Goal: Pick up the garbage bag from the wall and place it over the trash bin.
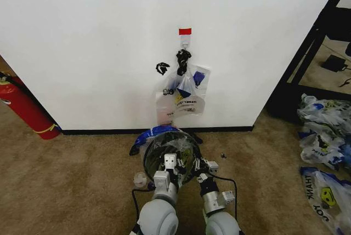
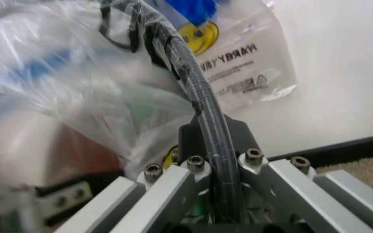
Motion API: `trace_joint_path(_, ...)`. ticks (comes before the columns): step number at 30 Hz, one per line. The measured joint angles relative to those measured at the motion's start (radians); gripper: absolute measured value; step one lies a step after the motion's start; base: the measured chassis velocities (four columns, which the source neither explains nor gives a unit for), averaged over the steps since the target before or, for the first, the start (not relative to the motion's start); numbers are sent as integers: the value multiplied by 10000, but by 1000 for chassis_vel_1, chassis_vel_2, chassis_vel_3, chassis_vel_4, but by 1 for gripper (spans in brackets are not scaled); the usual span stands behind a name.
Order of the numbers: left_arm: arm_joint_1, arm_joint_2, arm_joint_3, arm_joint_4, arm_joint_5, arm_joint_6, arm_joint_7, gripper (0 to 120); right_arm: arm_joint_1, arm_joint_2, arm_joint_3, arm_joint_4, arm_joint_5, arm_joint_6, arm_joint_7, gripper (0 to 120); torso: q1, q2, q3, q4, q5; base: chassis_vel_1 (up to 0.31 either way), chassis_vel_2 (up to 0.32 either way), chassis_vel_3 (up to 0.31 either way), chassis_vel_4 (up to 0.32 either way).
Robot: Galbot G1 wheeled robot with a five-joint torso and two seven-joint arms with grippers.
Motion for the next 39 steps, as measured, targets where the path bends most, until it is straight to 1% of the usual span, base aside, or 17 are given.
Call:
trace_joint_path(5,-210,-99,-15,303,167,141,-94,0,-94,19,-17,27,-69,244,-400,0,0,0,0,-1,13,0,0,0,0)
trace_joint_path(10,-513,-233,-37,830,394,172,-163,0,-190,27,-43,51,-73,458,-913,0,0,0,-1,-3,19,0,0,0,0)
trace_joint_path(13,-677,-251,-54,1122,515,149,-204,0,-253,5,-38,105,-81,516,-1048,0,0,0,-1,-2,7,0,0,0,0)
trace_joint_path(14,-727,-239,-59,1192,532,149,-209,0,-269,-12,-25,109,-87,534,-1061,0,0,0,-1,1,-7,0,0,0,0)
trace_joint_path(16,-831,-179,-69,1339,542,147,-225,0,-305,-54,0,118,-88,572,-1074,0,0,0,0,3,-23,0,0,0,0)
trace_joint_path(18,-891,-153,-69,1405,542,147,-235,0,-317,-69,7,124,-88,582,-1090,0,0,0,0,4,-27,0,0,0,0)
trace_joint_path(24,-1603,-5,-459,1976,464,136,-492,0,-385,-177,81,145,-214,706,-1187,0,0,0,0,0,-9,0,0,0,0)
trace_joint_path(30,-1826,240,-706,2066,447,126,-558,0,-366,-208,106,175,-215,706,-1122,0,0,0,0,1,-4,0,0,0,0)
trace_joint_path(35,-1748,466,-669,2004,479,106,-535,0,-320,-188,107,168,-207,692,-1067,0,0,-1,0,-1,-4,0,0,0,0)
trace_joint_path(39,-1227,794,-440,1220,500,106,-141,0,-238,-140,109,91,-187,670,-962,0,0,0,-1,1,-4,0,0,0,0)
